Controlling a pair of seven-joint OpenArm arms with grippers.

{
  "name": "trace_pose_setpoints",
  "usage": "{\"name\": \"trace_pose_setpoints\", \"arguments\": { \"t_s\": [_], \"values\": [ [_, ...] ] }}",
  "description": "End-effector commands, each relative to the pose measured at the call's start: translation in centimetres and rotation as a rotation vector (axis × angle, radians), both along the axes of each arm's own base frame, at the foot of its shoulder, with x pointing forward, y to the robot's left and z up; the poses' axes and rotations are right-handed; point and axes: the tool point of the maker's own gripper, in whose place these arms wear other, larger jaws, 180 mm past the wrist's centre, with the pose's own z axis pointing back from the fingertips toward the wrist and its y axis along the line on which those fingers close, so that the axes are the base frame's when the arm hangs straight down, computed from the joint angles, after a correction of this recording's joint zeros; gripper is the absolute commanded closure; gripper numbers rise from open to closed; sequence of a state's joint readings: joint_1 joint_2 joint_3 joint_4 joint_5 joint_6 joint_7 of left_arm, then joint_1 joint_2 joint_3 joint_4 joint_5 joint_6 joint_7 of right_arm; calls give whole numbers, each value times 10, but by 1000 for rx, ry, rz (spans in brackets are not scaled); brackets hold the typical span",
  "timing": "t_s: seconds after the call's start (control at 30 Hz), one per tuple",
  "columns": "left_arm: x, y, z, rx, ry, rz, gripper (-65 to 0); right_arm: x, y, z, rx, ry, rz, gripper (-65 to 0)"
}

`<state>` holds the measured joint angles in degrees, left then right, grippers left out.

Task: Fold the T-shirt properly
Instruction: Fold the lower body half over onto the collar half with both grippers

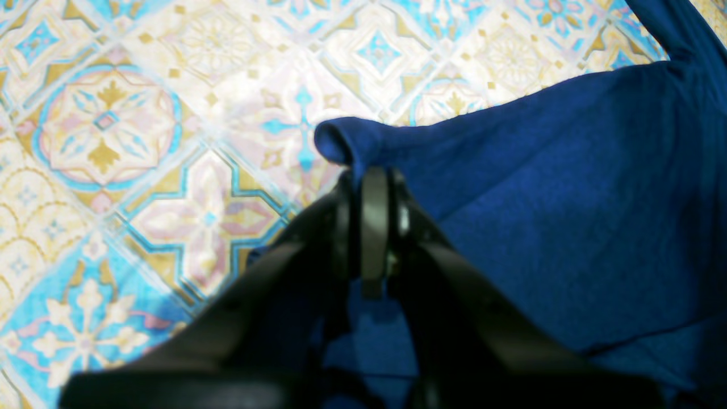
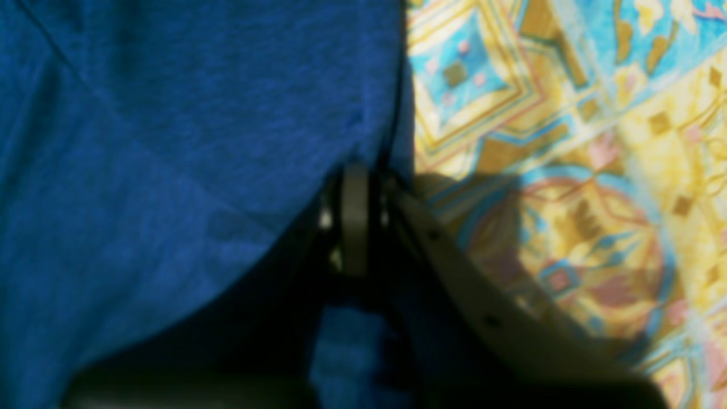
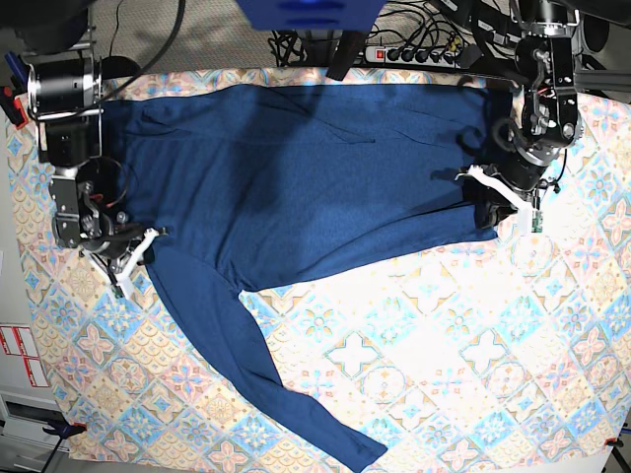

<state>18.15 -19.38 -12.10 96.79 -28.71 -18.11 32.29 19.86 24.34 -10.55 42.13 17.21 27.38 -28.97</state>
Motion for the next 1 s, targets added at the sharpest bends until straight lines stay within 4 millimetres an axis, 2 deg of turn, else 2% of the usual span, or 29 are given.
{"name": "trace_pose_setpoints", "arguments": {
  "t_s": [0.0, 0.17, 0.33, 0.5, 0.57, 0.67, 0.77, 0.87, 0.97],
  "values": [
    [5, 10, 14, 12, -49, 15, 0, 12, -22, 21, -18, -61, -41, -2],
    [0, 11, 28, 30, -78, 11, 0, 2, -36, 46, -14, -164, -86, -2],
    [-9, 15, 35, 46, -85, 17, 0, -21, -25, 50, -35, -188, -33, -2],
    [-19, 37, 35, 71, -73, 68, 0, -48, -8, 51, -49, -194, 31, -2],
    [-25, 44, 33, 80, -60, 84, 0, -57, -5, 53, -53, -197, 41, -2],
    [-29, 50, 32, 89, -53, 96, 0, -67, -20, 65, -68, -228, 1, -1],
    [-35, 52, 25, 89, -30, 101, 0, -80, -26, 68, -82, -230, -10, -1],
    [-39, 57, 16, 90, -4, 112, 0, -90, -24, 67, -87, -220, -1, -1],
    [-43, 60, 6, 87, 22, 121, 0, -100, -32, 64, -95, -204, -21, -1]
  ]
}}
